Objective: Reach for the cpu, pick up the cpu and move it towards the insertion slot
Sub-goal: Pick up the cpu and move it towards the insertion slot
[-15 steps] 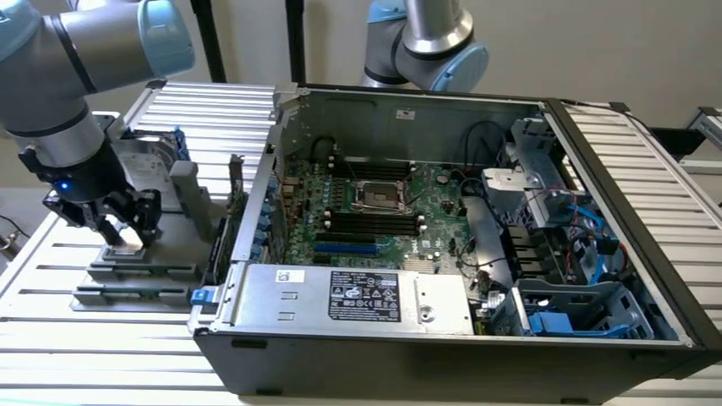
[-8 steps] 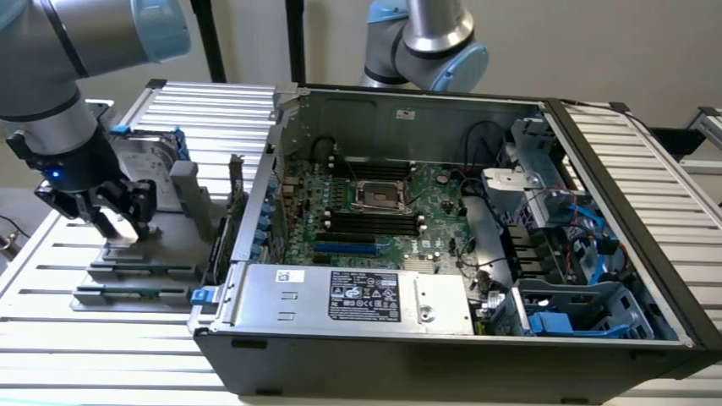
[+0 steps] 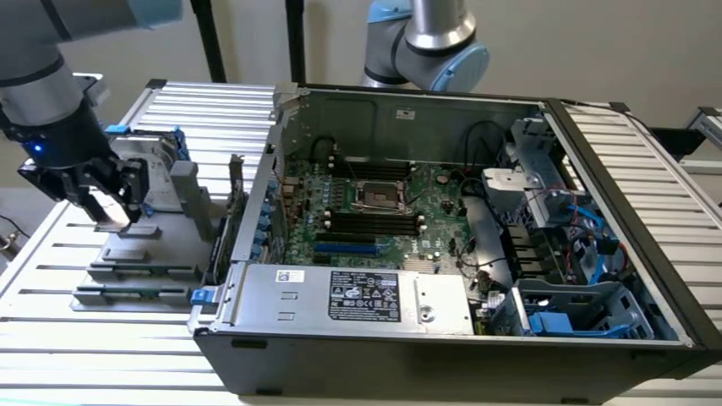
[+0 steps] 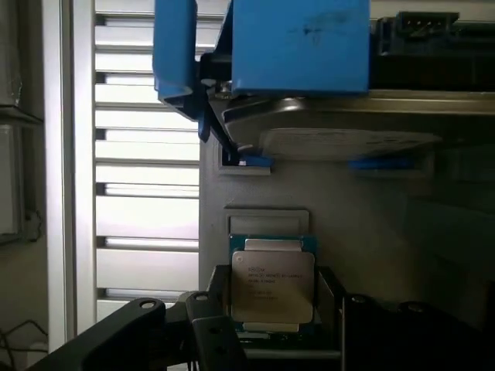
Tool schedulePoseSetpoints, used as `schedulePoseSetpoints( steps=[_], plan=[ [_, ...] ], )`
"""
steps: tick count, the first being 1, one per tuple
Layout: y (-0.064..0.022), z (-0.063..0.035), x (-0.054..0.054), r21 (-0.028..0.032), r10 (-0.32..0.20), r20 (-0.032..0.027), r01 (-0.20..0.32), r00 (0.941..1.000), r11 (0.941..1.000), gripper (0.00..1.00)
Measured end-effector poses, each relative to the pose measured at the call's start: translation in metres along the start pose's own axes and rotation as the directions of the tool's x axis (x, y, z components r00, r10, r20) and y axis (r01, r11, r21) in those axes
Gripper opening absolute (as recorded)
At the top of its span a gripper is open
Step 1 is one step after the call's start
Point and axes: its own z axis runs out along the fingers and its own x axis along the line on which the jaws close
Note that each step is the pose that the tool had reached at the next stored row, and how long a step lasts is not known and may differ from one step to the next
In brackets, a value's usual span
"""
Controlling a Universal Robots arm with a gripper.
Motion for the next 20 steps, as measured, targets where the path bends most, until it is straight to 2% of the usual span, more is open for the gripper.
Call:
schedulePoseSetpoints(
  steps=[6,10,15,20],
  plan=[
    [0.0002,-0.0271,-0.004,0.0001,0.001,-0.0001,-0.001,1.0,1.0,0.54],
    [0.0004,-0.0454,-0.011,0.0,0.002,-0.0002,-0.002,1.0,1.0,0.54],
    [0.0004,-0.0681,-0.027,0.0,0.002,-0.0008,-0.002,1.0,1.0,0.54],
    [0.0003,-0.091,-0.05,-0.0001,0.002,-0.0013,-0.002,1.0,1.0,0.54]
  ],
)
